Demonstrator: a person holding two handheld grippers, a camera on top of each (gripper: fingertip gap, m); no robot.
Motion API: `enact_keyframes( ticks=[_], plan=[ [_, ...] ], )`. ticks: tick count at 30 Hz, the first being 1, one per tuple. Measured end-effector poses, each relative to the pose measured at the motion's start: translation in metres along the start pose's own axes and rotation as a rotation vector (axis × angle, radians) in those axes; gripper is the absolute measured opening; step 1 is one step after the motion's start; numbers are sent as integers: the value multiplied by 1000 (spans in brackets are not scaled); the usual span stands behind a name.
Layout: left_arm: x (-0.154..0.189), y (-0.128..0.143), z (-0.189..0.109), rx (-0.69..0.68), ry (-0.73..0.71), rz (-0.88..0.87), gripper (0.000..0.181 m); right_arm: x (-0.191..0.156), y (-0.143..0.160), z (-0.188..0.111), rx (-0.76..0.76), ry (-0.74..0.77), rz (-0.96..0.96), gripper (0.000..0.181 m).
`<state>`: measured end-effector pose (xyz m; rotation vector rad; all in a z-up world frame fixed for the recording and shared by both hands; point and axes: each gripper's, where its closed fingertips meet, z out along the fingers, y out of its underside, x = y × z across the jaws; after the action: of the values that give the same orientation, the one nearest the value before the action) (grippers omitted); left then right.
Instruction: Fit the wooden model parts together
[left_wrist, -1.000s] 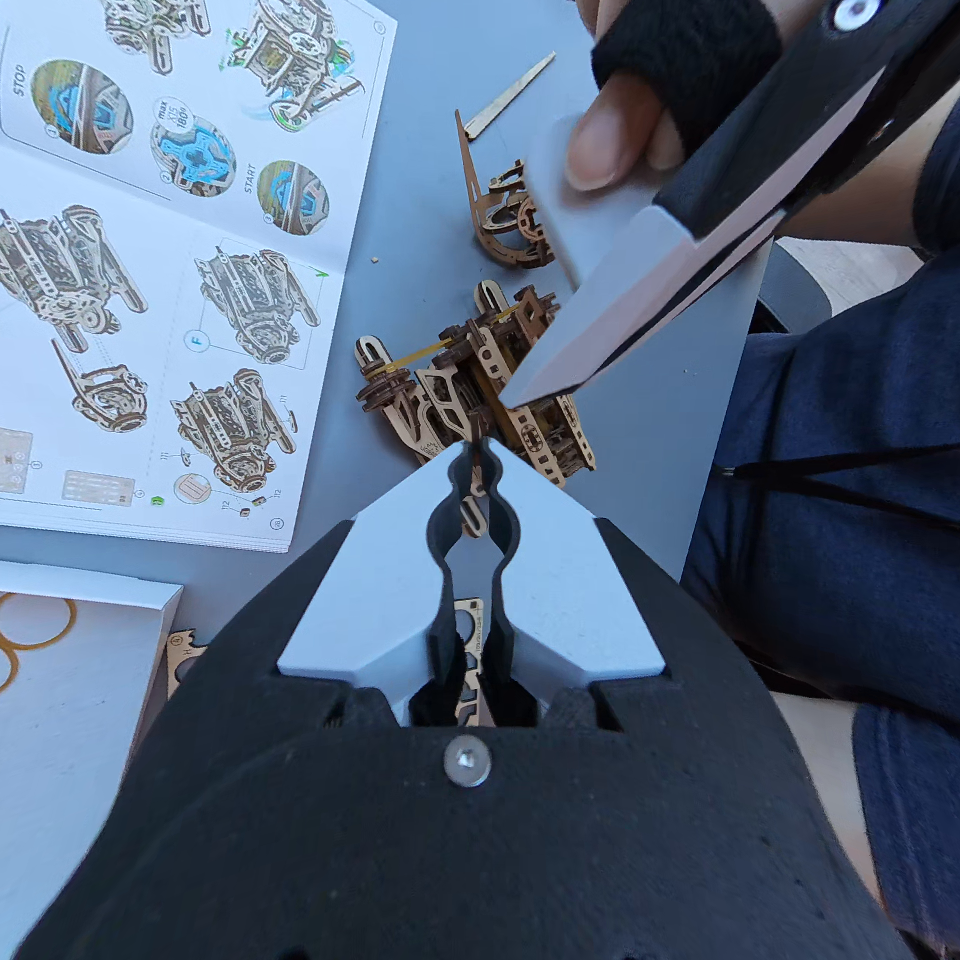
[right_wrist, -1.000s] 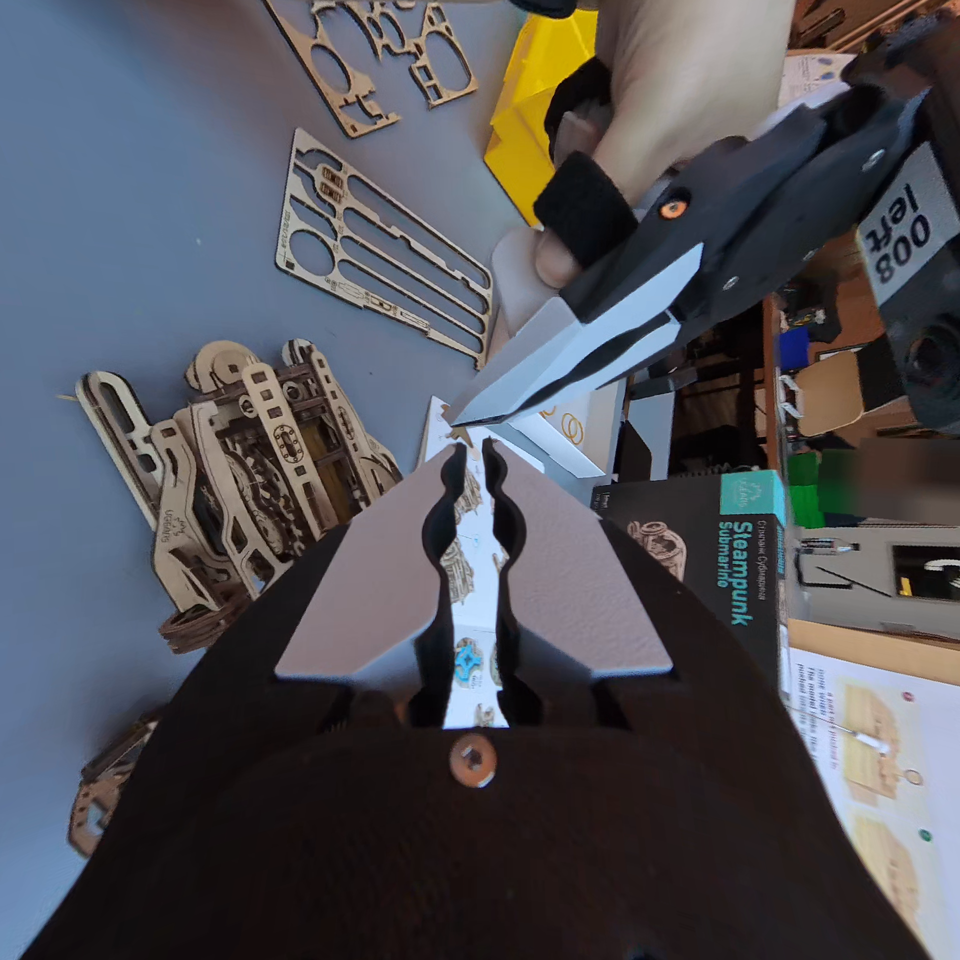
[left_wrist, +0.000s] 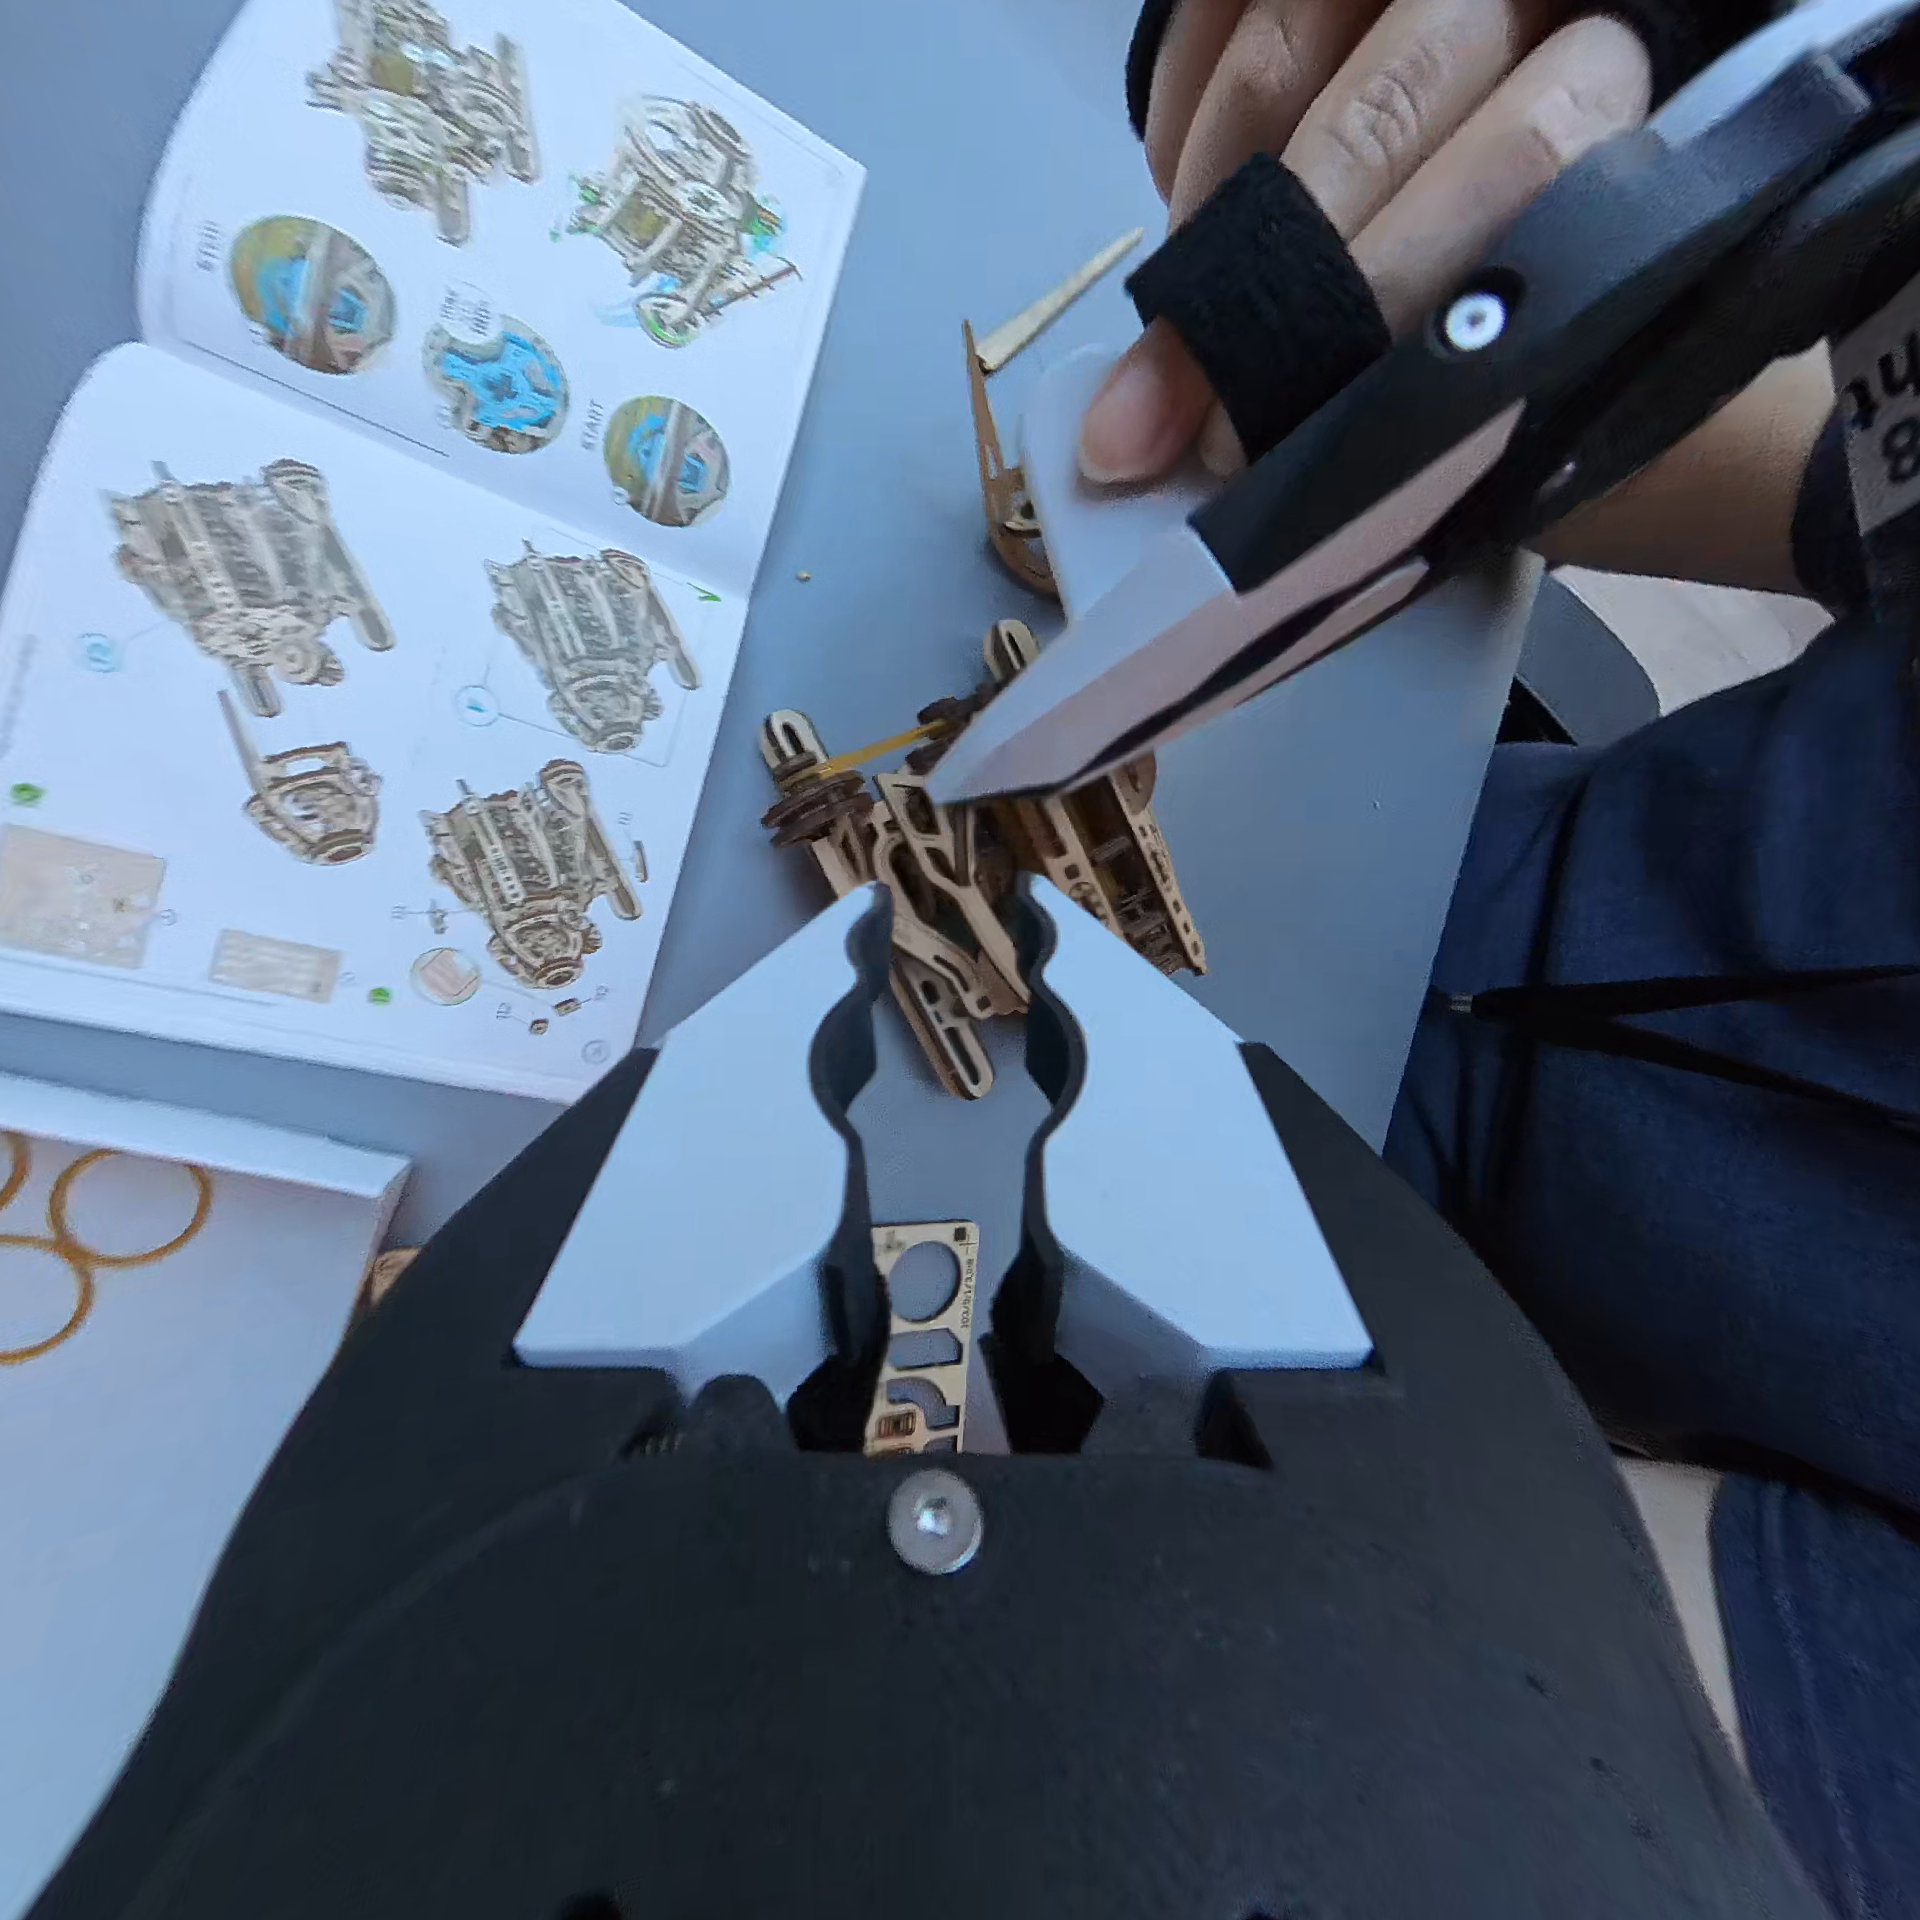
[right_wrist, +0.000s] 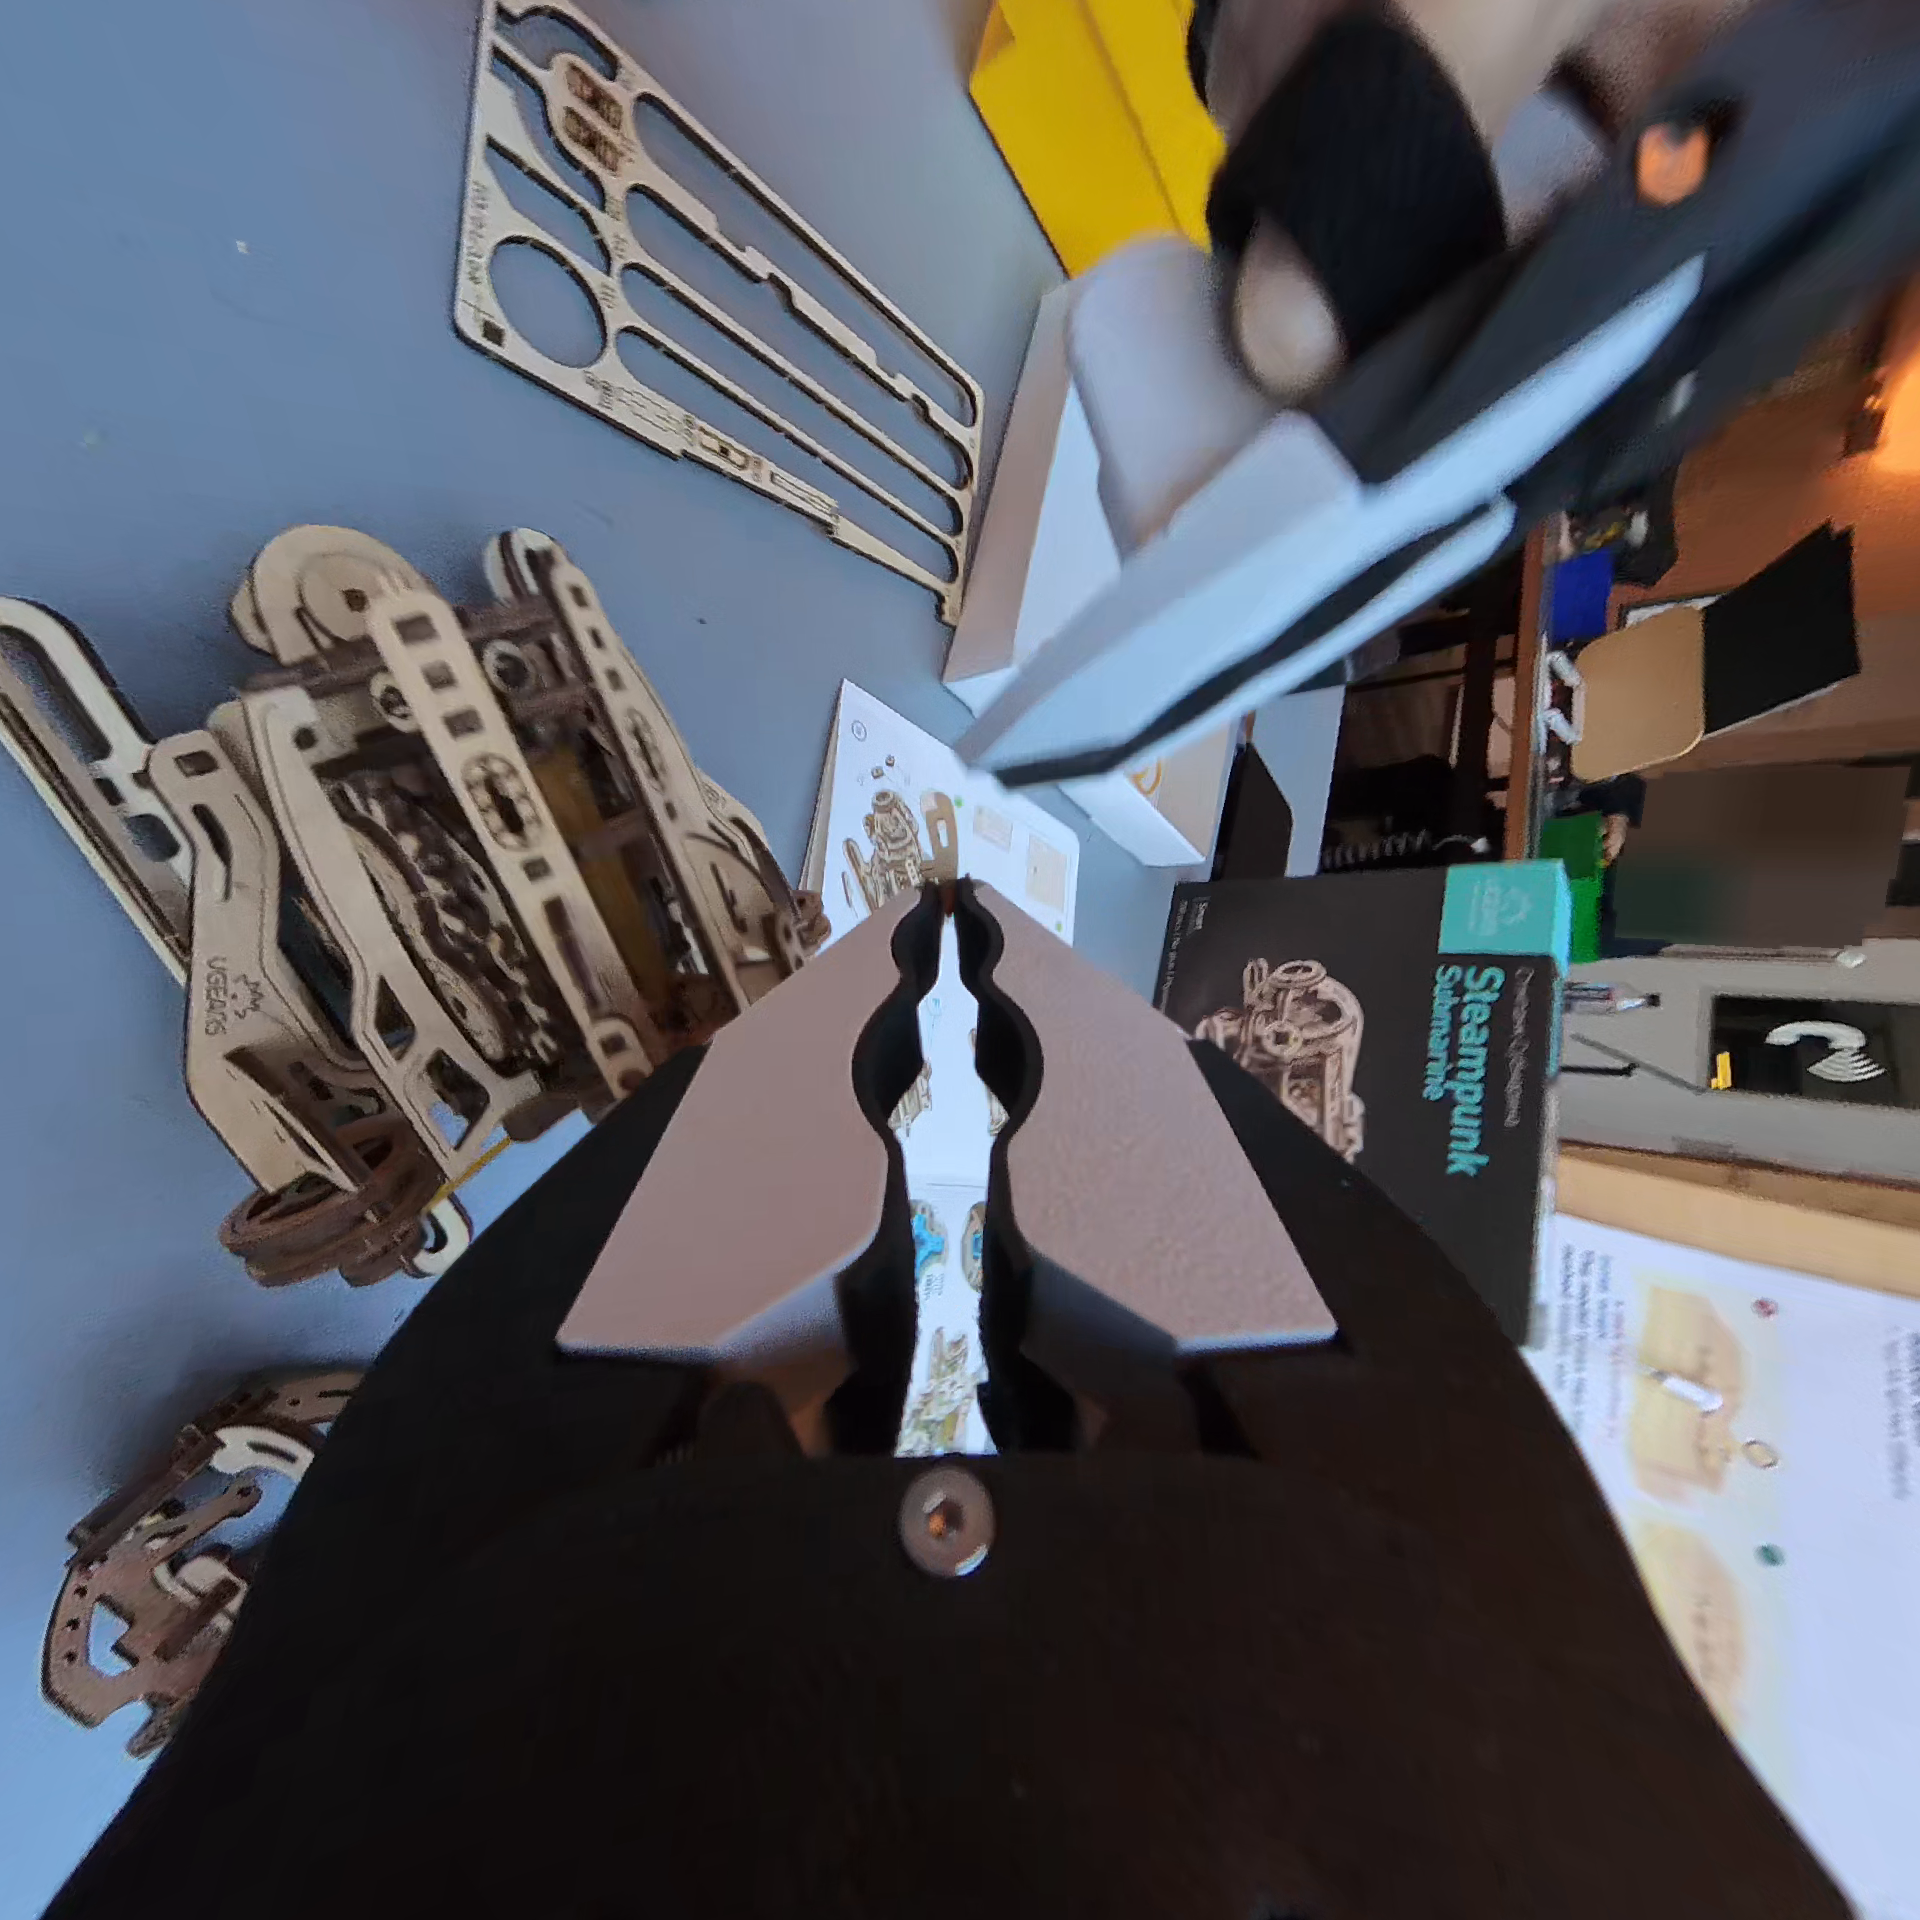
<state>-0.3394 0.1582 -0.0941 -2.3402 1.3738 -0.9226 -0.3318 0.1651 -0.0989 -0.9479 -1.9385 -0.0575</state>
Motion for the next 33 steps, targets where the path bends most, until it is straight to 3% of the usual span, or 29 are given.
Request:
enact_keyframes(
  ticks=[3,8,11,13,16,24,33],
  plan=[
    [-14,0,-26,90,-86,-19,31,7,17,-2,31,-8,125,1],
    [-16,-10,-66,299,-102,-42,24,18,23,-10,131,-26,308,1],
    [-19,-7,-70,307,-110,-60,24,27,32,-8,111,11,367,1],
    [-22,-3,-68,283,-115,-79,24,49,68,-2,-47,141,513,1],
    [-25,2,-65,256,-112,-102,25,47,82,6,-51,100,736,1],
    [-38,10,-70,253,-161,-147,22,23,69,23,-51,-25,675,1],
    [-40,11,-72,258,-166,-164,22,15,65,31,-26,-59,650,1]
  ],
)
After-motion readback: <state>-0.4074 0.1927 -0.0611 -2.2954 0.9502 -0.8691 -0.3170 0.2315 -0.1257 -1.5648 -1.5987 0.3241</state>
